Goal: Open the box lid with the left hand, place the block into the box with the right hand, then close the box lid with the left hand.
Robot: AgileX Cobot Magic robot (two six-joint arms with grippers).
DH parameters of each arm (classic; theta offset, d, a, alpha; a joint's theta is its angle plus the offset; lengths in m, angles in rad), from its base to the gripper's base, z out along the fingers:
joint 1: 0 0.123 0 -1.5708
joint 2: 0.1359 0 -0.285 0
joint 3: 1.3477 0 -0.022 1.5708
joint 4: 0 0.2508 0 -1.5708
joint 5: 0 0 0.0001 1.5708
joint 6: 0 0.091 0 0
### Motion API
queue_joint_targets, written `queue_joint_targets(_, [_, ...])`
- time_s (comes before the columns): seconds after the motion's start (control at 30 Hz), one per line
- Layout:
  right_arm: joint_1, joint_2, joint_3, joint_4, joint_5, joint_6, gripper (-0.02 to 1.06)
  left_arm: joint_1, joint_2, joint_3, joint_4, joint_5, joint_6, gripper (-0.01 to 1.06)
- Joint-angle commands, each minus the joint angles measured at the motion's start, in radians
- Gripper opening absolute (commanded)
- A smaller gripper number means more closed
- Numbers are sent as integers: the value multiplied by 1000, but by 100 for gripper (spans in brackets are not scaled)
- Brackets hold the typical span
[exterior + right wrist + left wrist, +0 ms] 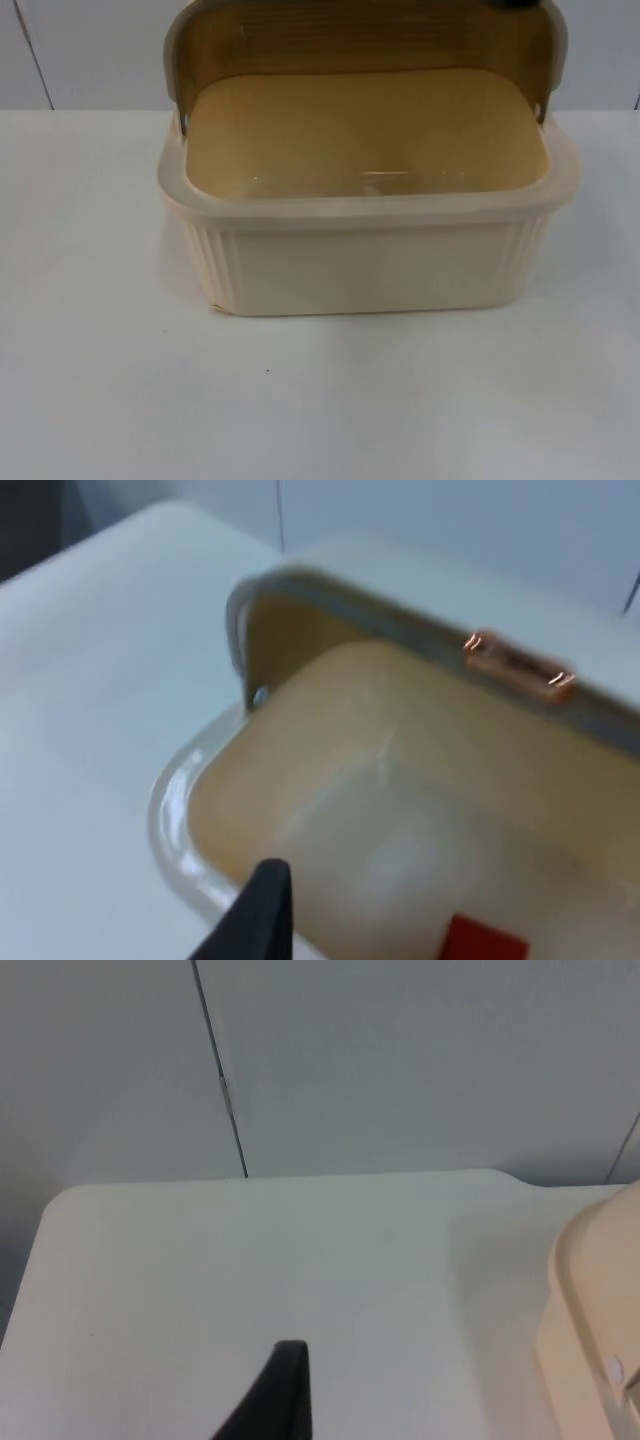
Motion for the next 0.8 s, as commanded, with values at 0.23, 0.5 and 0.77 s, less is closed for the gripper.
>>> queue_joint_targets(0.23, [-234,-139,-104,-131,51,33,105,-5,-7,7,7,1,-8,105])
queue_joint_targets(0.5, [-491,-150,-194,-163,135,51,105,-5,-7,7,7,1,-8,105])
queue_joint_targets(0.77, [-674,-161,-192,-163,233,89,105,-5,-7,7,7,1,-8,105])
